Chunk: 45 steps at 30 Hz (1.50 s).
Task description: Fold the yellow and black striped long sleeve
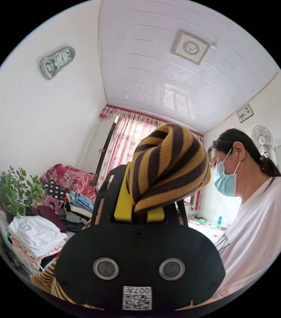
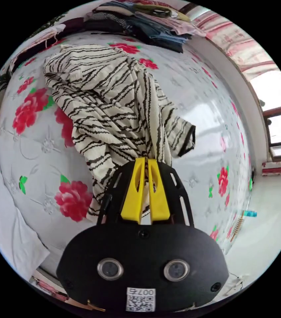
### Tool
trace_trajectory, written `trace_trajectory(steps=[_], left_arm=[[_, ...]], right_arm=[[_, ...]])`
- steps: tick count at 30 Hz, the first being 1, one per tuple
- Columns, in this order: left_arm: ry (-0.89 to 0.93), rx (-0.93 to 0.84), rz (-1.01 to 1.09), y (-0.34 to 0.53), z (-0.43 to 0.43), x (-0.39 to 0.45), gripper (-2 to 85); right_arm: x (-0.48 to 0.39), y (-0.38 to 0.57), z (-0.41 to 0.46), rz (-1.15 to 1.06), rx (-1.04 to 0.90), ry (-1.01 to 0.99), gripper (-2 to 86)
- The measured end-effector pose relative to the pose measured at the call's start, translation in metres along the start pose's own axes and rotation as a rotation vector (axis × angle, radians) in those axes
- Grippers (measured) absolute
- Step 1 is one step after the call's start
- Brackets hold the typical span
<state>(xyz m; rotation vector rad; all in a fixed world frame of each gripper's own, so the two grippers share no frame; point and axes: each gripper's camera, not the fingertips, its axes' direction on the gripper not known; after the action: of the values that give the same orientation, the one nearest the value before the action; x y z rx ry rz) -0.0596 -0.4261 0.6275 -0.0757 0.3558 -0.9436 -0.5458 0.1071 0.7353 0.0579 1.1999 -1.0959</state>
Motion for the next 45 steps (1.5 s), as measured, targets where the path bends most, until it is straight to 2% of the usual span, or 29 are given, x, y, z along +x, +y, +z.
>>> trace_trajectory(steps=[1,3,4,6,7,9,11,14,15,16,18,21,24,28,32,36,39,42,45], left_arm=[[0.02,-0.002,-0.016,0.004,0.01,-0.001,0.3],[0.056,-0.009,-0.043,0.01,0.027,-0.004,0.3],[0.084,-0.02,-0.061,0.013,0.039,-0.006,0.3],[0.122,-0.035,-0.083,0.02,0.057,-0.008,0.4],[0.146,-0.047,-0.094,0.024,0.07,-0.009,0.4],[0.186,-0.07,-0.114,0.032,0.091,-0.01,0.5],[0.236,-0.091,-0.132,0.04,0.114,-0.01,0.6],[0.323,-0.118,-0.156,0.051,0.15,-0.009,0.7],[0.353,-0.126,-0.163,0.055,0.163,-0.008,0.8],[0.381,-0.131,-0.172,0.059,0.175,-0.007,0.9],[0.417,-0.138,-0.183,0.065,0.19,-0.006,1.0],[0.443,-0.149,-0.187,0.072,0.207,-0.002,1.2],[0.421,-0.171,-0.147,0.079,0.217,0.003,1.4],[0.369,-0.221,-0.187,0.105,0.225,-0.007,1.5],[0.306,-0.269,-0.182,0.128,0.222,-0.011,1.6],[0.182,-0.411,-0.147,0.156,0.219,-0.022,1.8],[0.167,-0.404,-0.2,0.179,0.207,-0.036,1.9],[0.151,-0.395,-0.228,0.196,0.198,-0.042,2.0],[0.164,-0.391,-0.233,0.208,0.196,-0.04,2.0]], right_arm=[[0.021,0.024,0.007,0.041,-0.042,0.024,-0.1],[0.11,0.142,0.043,0.264,-0.317,0.071,-0.1],[0.131,0.177,0.052,0.338,-0.393,0.062,-0.1],[0.198,0.316,0.06,0.642,-0.628,0.01,0.0],[0.208,0.344,0.051,0.708,-0.62,0.012,0.0],[0.22,0.408,-0.014,0.846,-0.398,0.055,0.4],[0.206,0.411,-0.065,0.865,-0.185,0.135,1.2],[0.151,0.349,-0.133,0.683,0.214,0.072,4.4],[0.126,0.312,-0.152,0.6,0.373,-0.031,6.1],[0.115,0.291,-0.16,0.559,0.442,-0.1,6.9],[0.069,0.203,-0.185,0.354,0.675,-0.431,8.8],[0.005,0.101,-0.235,0.034,0.849,-0.705,10.1],[-0.041,0.045,-0.298,-0.226,1.002,-0.872,10.9],[-0.085,0.015,-0.341,-0.415,1.056,-0.914,9.5],[-0.135,-0.014,-0.328,-0.503,0.915,-0.812,2.8],[-0.139,-0.016,-0.305,-0.442,0.797,-0.681,1.0],[-0.112,-0.003,-0.304,-0.36,0.808,-0.675,1.9],[-0.084,0.023,-0.313,-0.333,0.921,-0.702,7.0],[-0.103,0.027,-0.315,-0.42,0.858,-0.722,11.3]])
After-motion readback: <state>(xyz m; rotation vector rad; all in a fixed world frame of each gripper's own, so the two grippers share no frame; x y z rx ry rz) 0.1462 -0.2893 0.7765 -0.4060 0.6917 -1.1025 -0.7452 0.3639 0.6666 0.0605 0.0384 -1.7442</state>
